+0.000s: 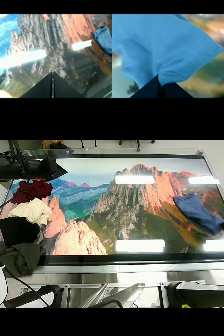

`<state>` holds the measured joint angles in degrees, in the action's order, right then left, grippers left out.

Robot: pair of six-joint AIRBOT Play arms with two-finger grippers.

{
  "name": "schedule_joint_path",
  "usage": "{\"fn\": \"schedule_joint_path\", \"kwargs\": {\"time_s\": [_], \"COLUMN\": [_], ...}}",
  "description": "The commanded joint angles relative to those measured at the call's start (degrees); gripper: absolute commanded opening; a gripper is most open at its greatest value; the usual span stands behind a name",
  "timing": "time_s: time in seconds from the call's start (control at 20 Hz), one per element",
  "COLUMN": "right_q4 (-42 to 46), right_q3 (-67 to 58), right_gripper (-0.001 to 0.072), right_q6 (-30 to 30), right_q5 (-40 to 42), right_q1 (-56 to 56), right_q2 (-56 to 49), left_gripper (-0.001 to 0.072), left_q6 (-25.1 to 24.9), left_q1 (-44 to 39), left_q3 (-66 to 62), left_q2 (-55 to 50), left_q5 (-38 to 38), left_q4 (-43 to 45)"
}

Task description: Fold the shirts.

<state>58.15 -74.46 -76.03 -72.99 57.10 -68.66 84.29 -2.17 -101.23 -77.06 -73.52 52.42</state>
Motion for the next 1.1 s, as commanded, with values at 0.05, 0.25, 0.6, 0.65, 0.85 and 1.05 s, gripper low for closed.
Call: {"fn": "schedule_joint_path", "kwargs": {"time_s": [0.05,0.25,0.6,0.65,0.85,1.05], "right_q4": [4.87,7.43,17.31,17.49,2.45,-5.11], "right_q3": [12.68,18.16,13.53,11.54,4.11,4.57], "right_gripper": [0.0014,0.0037,0.0578,0.0577,0.0040,0.0015], "right_q6": [-2.19,-5.49,-12.20,-12.83,-7.91,-7.80], "right_q5": [1.84,4.83,0.55,-0.37,-1.38,-0.96], "right_q1": [2.34,2.34,2.29,2.08,-4.11,-20.46], "right_q2": [5.60,10.80,14.80,15.34,18.67,20.76], "left_gripper": [0.0018,0.0018,0.0019,0.0019,0.0019,0.0018], "left_q6": [-0.46,-0.48,-0.48,-0.50,-1.88,-2.40], "left_q1": [-0.04,-0.04,-0.04,-0.04,-0.07,-0.81], "left_q3": [0.02,0.02,0.02,0.02,0.02,1.29], "left_q2": [0.02,0.02,0.02,0.02,0.04,0.61], "left_q5": [0.22,0.13,0.28,0.50,0.92,-1.60], "left_q4": [0.00,0.02,-0.09,-0.07,-0.15,-0.09]}}
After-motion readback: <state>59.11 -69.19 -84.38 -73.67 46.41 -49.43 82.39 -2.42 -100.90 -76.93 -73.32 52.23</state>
